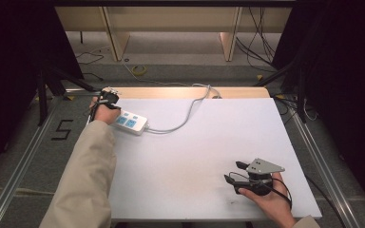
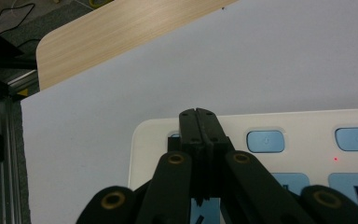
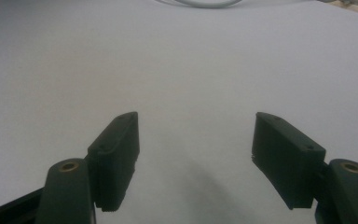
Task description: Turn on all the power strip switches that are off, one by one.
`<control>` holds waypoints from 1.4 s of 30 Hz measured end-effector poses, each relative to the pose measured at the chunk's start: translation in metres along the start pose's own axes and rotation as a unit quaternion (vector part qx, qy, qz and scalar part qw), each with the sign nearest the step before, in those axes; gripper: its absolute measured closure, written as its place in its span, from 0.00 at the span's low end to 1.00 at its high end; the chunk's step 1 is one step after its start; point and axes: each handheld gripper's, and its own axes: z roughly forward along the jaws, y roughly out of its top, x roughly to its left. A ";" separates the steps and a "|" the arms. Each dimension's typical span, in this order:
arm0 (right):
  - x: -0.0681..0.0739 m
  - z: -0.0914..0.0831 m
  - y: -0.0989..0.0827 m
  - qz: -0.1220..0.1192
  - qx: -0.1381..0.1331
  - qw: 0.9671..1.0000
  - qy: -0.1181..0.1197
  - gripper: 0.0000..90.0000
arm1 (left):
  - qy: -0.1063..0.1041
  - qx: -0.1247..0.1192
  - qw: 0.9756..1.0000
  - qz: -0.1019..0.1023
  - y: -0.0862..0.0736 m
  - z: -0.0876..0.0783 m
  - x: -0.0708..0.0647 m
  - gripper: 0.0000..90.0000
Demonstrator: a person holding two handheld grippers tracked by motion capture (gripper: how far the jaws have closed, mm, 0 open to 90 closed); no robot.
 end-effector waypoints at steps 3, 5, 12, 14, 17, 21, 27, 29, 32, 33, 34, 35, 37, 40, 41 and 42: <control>0.001 0.000 0.000 -0.002 -0.001 1.000 -0.001 0.37 | -0.001 0.000 1.000 -0.003 0.000 0.000 0.000 1.00; 0.001 0.000 0.000 -0.002 -0.001 1.000 -0.001 0.37 | -0.004 0.000 1.000 -0.006 0.000 0.000 0.001 1.00; 0.001 0.000 0.000 -0.003 0.002 1.000 0.000 0.37 | -0.004 -0.001 1.000 -0.003 -0.001 0.000 0.003 1.00; 0.002 0.000 0.000 -0.005 0.002 1.000 0.000 0.37 | -0.007 -0.007 1.000 -0.013 -0.002 0.001 0.003 1.00; 0.002 0.000 0.001 -0.007 0.000 1.000 0.000 0.37 | -0.002 -0.006 1.000 -0.001 -0.002 0.000 0.001 1.00; 0.002 0.000 0.000 -0.005 0.001 1.000 -0.001 0.37 | -0.006 -0.008 1.000 -0.007 -0.003 0.000 0.002 1.00; 0.001 0.001 0.001 -0.005 0.001 1.000 -0.001 0.37 | -0.017 -0.024 0.999 -0.015 -0.003 -0.005 0.004 0.92; 0.001 0.001 0.001 -0.004 0.001 1.000 -0.001 0.37 | -0.015 -0.034 0.999 -0.012 -0.001 -0.011 0.005 0.91; 0.001 0.001 0.001 -0.004 0.001 1.000 -0.001 0.37 | -0.014 -0.051 0.998 -0.016 0.001 -0.020 0.006 0.89; 0.001 0.001 0.001 -0.004 0.001 1.000 -0.001 0.37 | -0.016 -0.053 0.998 -0.014 0.001 -0.024 0.006 0.87; 0.001 0.001 0.001 -0.004 0.002 1.000 -0.001 0.37 | -0.019 -0.054 0.998 -0.012 0.001 -0.028 0.004 0.85; 0.002 0.002 0.001 -0.004 0.001 1.000 0.000 0.37 | -0.024 -0.056 0.998 -0.010 0.001 -0.031 0.002 0.80; 0.002 0.002 0.001 -0.004 0.002 1.000 0.000 0.37 | -0.035 -0.066 0.997 -0.002 0.000 -0.040 -0.003 0.73; 0.002 0.002 0.001 -0.003 0.003 1.000 0.000 0.37 | -0.047 -0.080 0.996 0.001 -0.002 -0.053 -0.008 0.65; 0.002 0.003 0.001 -0.003 0.003 1.000 0.001 0.37 | -0.049 -0.081 0.996 0.002 -0.002 -0.055 -0.010 0.63; 0.002 0.003 0.001 -0.004 0.003 1.000 0.001 0.37 | -0.054 -0.080 0.995 0.004 -0.003 -0.057 -0.012 0.61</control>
